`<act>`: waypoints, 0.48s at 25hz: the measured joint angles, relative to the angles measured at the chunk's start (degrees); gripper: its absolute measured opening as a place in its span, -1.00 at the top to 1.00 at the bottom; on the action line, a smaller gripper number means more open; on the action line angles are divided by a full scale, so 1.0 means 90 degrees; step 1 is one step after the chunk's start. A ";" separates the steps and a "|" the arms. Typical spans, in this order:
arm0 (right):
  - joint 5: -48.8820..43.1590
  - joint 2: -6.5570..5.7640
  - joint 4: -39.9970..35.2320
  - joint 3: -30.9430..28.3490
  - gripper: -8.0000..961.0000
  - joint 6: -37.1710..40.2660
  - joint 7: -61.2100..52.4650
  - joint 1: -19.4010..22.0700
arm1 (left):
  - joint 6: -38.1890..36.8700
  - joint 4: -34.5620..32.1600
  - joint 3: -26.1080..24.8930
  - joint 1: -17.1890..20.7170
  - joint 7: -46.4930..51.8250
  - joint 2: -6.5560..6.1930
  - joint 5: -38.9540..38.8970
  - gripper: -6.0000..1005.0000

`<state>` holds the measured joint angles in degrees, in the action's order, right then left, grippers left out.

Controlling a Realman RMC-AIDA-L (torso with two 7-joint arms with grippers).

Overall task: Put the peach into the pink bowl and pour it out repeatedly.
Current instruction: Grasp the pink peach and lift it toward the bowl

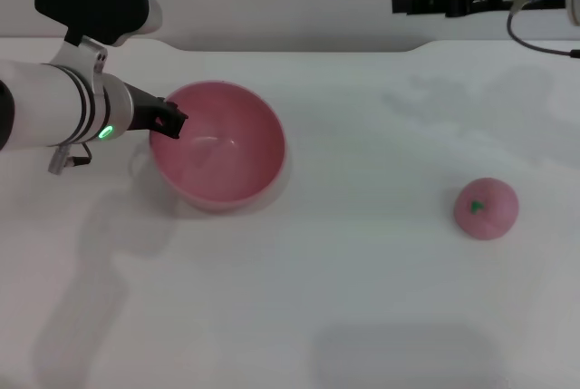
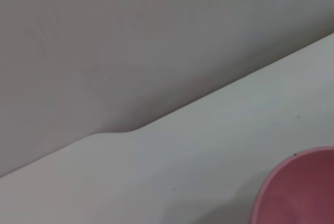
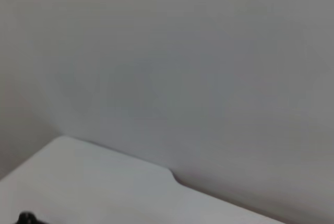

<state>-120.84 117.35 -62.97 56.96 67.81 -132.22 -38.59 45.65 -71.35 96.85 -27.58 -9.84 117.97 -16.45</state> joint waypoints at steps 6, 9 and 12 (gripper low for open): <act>0.0768 0.0179 0.0006 0.0120 -0.33 -0.0065 0.2018 0.0263 | -0.0009 0.0070 0.0000 -0.0046 -0.0001 0.0009 -0.0019 0.89; 0.2143 0.0211 -0.0083 0.0568 -0.33 -0.0806 0.3375 0.0782 | -0.0014 0.0079 0.0000 -0.0058 0.0014 0.0012 -0.0021 0.89; 0.3441 0.0215 -0.0493 0.1212 -0.32 -0.1851 0.4621 0.1381 | -0.0017 0.0105 0.0000 -0.0063 0.0022 0.0008 -0.0022 0.89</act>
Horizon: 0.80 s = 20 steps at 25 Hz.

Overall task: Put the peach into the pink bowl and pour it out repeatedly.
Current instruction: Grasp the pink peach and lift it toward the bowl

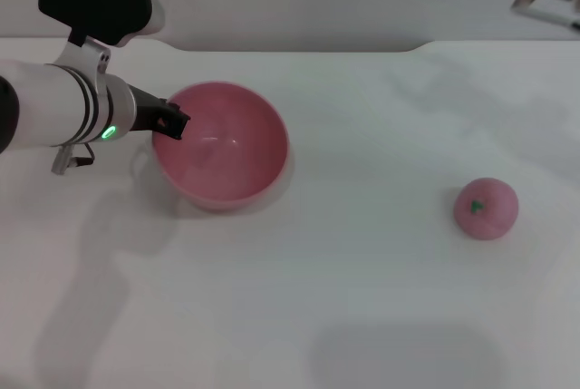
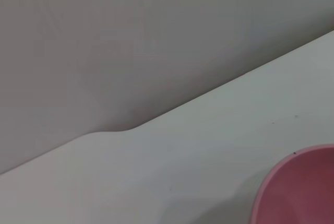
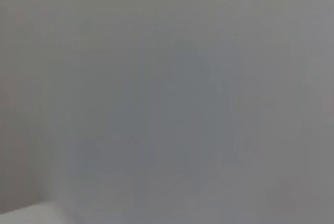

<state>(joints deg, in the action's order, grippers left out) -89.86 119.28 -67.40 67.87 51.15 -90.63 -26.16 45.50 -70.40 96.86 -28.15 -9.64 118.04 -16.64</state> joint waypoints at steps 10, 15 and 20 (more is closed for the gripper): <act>0.1455 0.0046 -0.1232 0.2286 -0.32 -0.4291 0.3361 0.0854 | 0.0033 0.0078 0.0033 -0.0003 0.0027 0.0016 -0.0008 0.89; 0.0327 0.0012 -0.0801 0.3828 -0.31 -0.7617 0.3001 0.0443 | 0.0015 0.0134 0.0036 -0.0004 0.0027 0.0019 -0.0013 0.89; -0.1296 0.0000 0.0302 0.5347 -0.31 -1.1388 0.0773 0.0039 | -0.0004 0.0229 0.0024 -0.0038 0.0028 0.0025 -0.0021 0.89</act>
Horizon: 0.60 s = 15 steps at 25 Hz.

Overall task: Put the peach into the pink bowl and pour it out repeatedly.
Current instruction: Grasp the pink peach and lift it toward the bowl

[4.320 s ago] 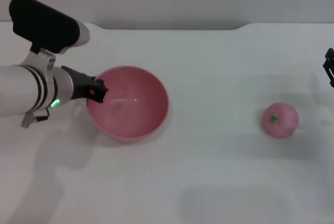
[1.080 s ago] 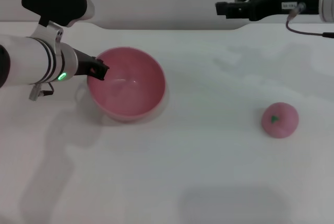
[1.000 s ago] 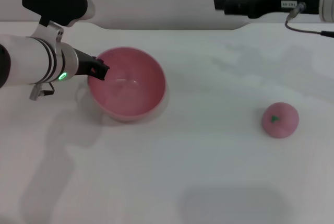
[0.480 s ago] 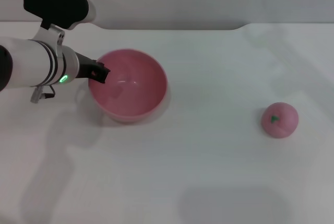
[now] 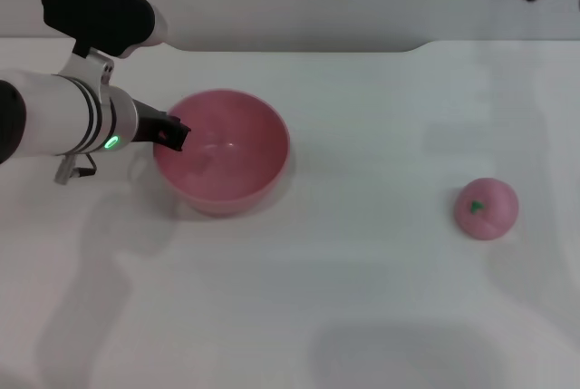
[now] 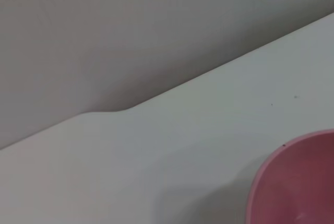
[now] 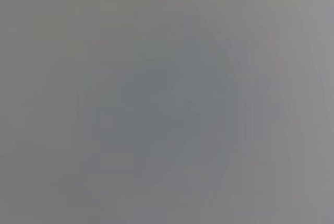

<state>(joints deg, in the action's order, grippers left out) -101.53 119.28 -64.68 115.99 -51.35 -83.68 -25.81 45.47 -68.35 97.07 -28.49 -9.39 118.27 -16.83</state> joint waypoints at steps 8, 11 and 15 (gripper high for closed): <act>-0.0881 0.0000 0.0653 0.0791 -0.31 -0.1067 -0.3747 0.0440 | -0.0015 0.0219 -0.0008 -0.0062 -0.0026 -0.0007 -0.0063 0.89; -0.0891 0.0012 0.0659 0.0950 -0.30 -0.0580 -0.4461 0.0660 | -0.0015 0.0276 0.0005 -0.0083 -0.0044 -0.0007 -0.0080 0.89; -0.0433 0.0034 -0.0162 0.0880 -0.30 0.0506 -0.3865 0.1061 | -0.0019 0.0348 0.0007 -0.0112 -0.0046 -0.0018 -0.0110 0.89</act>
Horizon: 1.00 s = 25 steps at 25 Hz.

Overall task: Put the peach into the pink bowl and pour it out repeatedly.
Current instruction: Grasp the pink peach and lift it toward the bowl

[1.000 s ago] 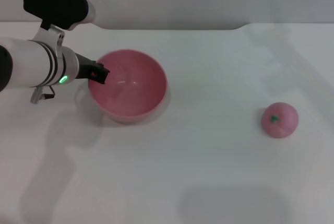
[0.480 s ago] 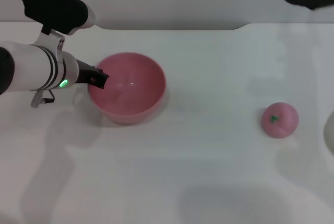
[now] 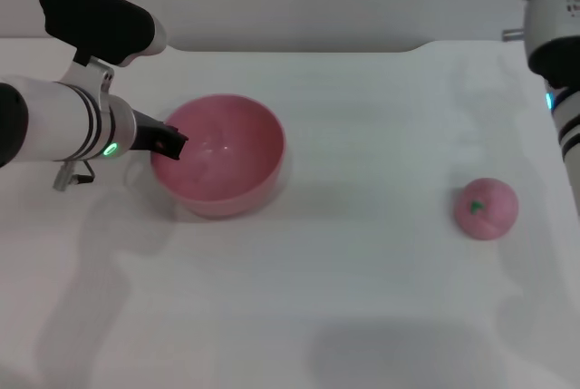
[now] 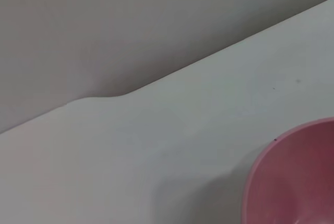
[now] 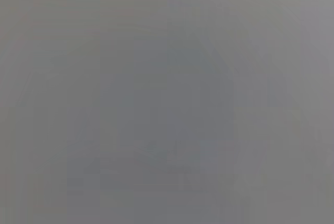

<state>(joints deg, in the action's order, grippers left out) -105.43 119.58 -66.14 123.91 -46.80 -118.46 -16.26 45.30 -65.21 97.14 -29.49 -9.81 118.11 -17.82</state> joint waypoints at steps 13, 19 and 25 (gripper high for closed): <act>0.6653 -0.0073 -0.2790 -0.1280 -0.29 0.2427 0.7057 0.0247 | -0.0137 0.0325 -0.0042 -0.0109 -0.0094 -0.0017 -0.0038 0.88; 1.1386 -0.0188 -0.3052 -0.2399 -0.29 0.2945 1.0773 0.0172 | -0.0210 0.0473 -0.0043 -0.0178 -0.0096 -0.0024 -0.0041 0.88; 1.6340 -0.0370 -0.2497 -0.3683 -0.29 0.1957 1.4601 -0.0284 | -0.0234 0.0690 -0.0043 -0.0304 -0.0097 -0.0023 -0.0049 0.88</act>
<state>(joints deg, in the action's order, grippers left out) 41.62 116.25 -88.61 90.76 -29.19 12.95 -18.81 43.19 -59.00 96.75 -32.23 -10.68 117.90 -18.26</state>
